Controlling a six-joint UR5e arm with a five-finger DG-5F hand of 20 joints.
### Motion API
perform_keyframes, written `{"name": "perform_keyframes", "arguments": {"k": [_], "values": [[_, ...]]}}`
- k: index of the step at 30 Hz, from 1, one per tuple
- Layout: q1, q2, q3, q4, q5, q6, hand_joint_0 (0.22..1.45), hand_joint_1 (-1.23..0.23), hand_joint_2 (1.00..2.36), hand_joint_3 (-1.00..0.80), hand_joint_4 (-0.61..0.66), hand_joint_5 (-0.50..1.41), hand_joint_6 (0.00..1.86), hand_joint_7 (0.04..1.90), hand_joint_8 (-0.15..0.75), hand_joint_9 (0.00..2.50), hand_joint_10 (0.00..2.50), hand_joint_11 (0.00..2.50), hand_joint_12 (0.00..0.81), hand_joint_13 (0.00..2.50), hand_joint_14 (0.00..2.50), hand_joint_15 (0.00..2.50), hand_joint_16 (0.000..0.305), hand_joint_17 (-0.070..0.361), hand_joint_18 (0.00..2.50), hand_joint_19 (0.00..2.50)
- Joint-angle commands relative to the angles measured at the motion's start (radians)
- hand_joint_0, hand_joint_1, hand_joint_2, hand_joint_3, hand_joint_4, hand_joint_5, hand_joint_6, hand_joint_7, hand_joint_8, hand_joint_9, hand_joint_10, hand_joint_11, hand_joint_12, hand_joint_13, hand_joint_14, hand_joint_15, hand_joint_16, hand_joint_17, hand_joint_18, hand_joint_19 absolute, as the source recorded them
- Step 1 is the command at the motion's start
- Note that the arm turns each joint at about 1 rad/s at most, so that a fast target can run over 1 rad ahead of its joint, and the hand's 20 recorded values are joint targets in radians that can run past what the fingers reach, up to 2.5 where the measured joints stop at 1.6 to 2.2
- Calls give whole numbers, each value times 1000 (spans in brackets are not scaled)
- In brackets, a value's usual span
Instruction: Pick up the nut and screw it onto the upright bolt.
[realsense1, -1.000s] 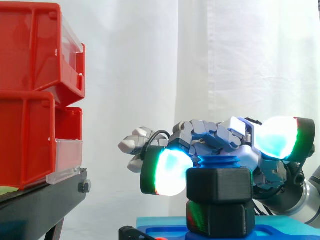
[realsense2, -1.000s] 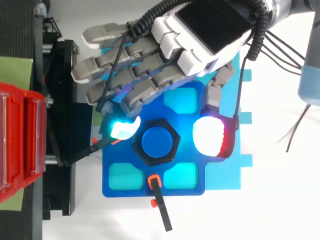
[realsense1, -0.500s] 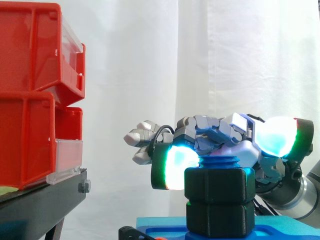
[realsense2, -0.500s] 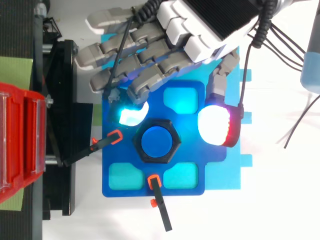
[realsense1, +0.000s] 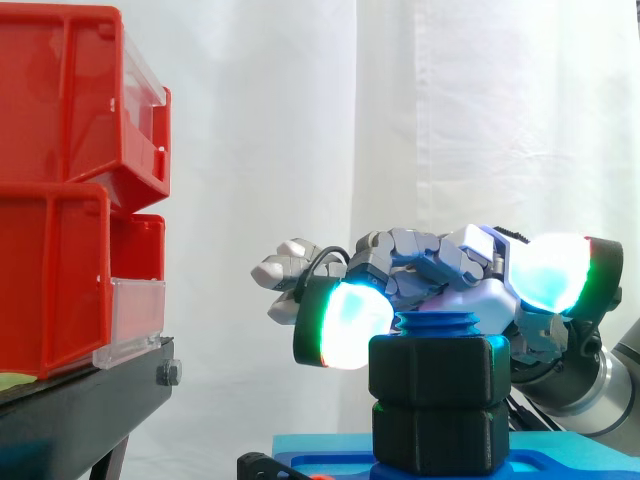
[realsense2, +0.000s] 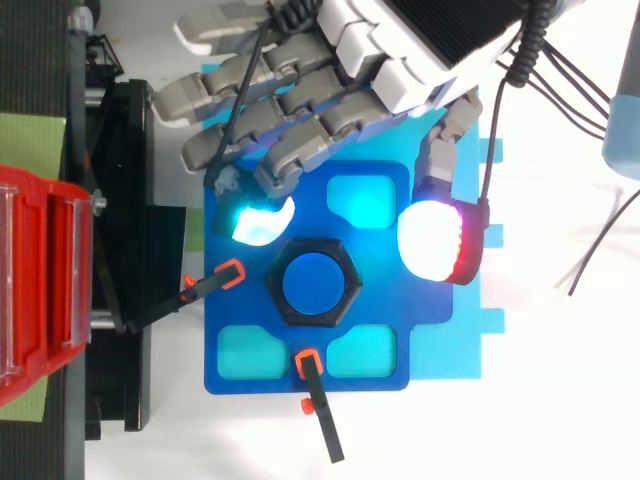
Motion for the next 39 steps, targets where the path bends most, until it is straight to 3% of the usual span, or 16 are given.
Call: {"name": "perform_keyframes", "arguments": {"k": [1, 11, 22, 32, 39], "values": [[-1, 0, 3, 1, 0, 0, 445, -144, 1000, -500, 248, -157, 503, 803, 246, 446, 0, 0, 314, 131, 0, 0, 38, 85, 0, 0], [10, -1, 15, -3, 2, 0, 431, -82, 1000, -500, 191, -193, 502, 671, 210, 272, 0, 0, 332, 3, 0, 0, 43, 97, 0, 0], [44, -1, -5, -57, 63, -7, 398, 131, 1000, -500, 183, -206, 501, 621, 197, 130, 0, 0, 349, 0, 0, 0, 51, 116, 0, 0], [59, 0, -23, -65, 80, -9, 424, 99, 1000, -500, 236, -155, 503, 855, 226, 235, 0, 0, 338, 0, 0, 0, 47, 105, 0, 0], [56, 0, -23, -60, 77, -6, 432, 59, 1000, -500, 262, -137, 503, 1000, 236, 297, 0, 0, 337, 1, 0, 0, 45, 101, 0, 0]]}}
